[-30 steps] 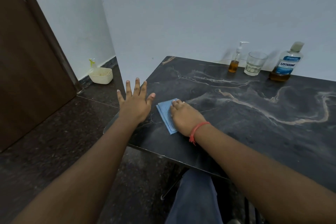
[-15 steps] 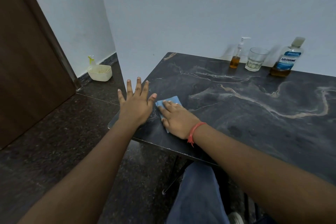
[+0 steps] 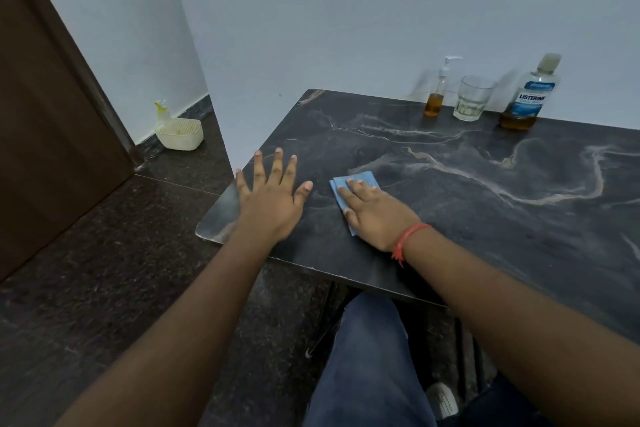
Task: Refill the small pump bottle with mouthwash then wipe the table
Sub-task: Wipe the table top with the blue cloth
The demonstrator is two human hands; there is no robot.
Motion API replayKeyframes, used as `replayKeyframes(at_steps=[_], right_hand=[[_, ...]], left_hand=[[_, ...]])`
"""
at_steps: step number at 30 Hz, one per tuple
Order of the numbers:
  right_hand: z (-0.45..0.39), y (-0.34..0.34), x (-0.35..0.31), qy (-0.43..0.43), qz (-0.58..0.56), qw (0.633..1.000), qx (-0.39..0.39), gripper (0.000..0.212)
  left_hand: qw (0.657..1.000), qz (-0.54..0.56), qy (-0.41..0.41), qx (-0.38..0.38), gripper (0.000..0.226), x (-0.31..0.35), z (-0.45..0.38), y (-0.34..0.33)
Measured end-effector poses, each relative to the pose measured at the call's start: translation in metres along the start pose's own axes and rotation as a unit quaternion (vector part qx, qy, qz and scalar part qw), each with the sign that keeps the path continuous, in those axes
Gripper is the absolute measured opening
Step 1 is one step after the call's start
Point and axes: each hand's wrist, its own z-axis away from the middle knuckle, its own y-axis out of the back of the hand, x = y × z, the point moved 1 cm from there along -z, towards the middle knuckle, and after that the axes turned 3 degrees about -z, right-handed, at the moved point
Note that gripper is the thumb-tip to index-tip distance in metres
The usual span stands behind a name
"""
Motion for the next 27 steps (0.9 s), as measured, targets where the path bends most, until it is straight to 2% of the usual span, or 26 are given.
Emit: replayKeyframes(at_steps=[1,5,9,10,14,18,20,23,27], right_hand=[[0.006,-0.002,-0.004,-0.011,-0.004,1.000,0.011,0.057],[0.035,-0.010,-0.014,0.071,-0.015,0.997,-0.005,0.056],[0.049,0.004,0.019,-0.043,-0.003,0.999,0.004,0.057],[0.056,0.002,0.013,-0.041,-0.006,0.999,0.013,0.057],[0.085,-0.006,0.003,0.050,-0.010,0.999,0.000,0.056],[0.096,0.004,0.046,-0.084,0.004,0.996,0.024,0.056],[0.104,-0.003,0.037,-0.080,-0.005,0.996,0.039,0.057],[0.119,-0.006,0.041,-0.008,-0.011,1.000,0.015,0.056],[0.121,0.008,0.088,-0.131,0.006,0.991,0.026,0.056]], left_hand=[[1.000,0.000,-0.003,0.000,0.082,0.004,0.001,0.000],[1.000,0.000,-0.023,-0.003,0.085,0.027,0.002,-0.004],[0.999,0.001,-0.034,0.002,0.088,0.042,0.001,-0.006],[0.999,0.003,-0.033,0.000,0.088,0.046,0.002,-0.006],[0.999,0.020,-0.044,-0.017,0.086,0.076,0.004,-0.009],[0.997,0.032,-0.062,-0.018,0.082,0.100,0.003,-0.008],[0.997,0.028,-0.065,-0.022,0.083,0.109,0.004,-0.007],[0.996,0.020,-0.078,-0.028,0.082,0.121,0.006,-0.006],[0.996,0.023,-0.082,-0.032,0.084,0.129,0.008,-0.006]])
